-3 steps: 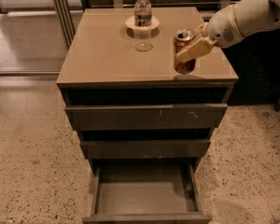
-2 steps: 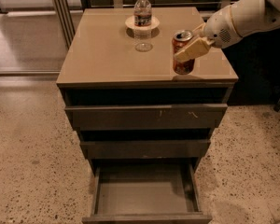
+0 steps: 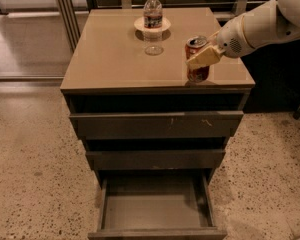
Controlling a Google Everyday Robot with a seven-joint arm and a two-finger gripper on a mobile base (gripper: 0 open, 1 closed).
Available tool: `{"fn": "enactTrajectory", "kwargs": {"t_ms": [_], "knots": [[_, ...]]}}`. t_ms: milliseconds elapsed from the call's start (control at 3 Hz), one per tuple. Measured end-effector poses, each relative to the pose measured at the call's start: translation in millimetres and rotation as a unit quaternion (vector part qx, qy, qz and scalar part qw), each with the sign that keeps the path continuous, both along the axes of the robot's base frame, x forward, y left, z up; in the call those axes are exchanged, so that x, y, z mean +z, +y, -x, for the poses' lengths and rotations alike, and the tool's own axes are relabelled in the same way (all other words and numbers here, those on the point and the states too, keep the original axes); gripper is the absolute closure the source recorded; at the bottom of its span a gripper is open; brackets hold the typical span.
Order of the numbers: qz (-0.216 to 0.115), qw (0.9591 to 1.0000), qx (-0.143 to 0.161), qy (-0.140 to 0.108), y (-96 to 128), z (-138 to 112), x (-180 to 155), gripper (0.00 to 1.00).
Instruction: Pick coke can from bottom drawer and place on counter
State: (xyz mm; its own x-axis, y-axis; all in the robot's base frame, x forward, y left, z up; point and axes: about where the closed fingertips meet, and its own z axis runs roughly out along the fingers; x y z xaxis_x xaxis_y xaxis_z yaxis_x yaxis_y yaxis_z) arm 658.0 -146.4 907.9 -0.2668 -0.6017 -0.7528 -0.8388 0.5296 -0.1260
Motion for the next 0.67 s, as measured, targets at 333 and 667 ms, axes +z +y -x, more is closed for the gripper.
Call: {"fn": "enactTrajectory", "kwargs": {"t_ms": [333,667], "knots": [[-0.022,0.9993,-0.027,-0.014,-1.4,-8.1,-9.0,1.00],[-0.049,0.9972,-0.047,-0.031,-4.9,-17.1,-15.4,1.00]]}}
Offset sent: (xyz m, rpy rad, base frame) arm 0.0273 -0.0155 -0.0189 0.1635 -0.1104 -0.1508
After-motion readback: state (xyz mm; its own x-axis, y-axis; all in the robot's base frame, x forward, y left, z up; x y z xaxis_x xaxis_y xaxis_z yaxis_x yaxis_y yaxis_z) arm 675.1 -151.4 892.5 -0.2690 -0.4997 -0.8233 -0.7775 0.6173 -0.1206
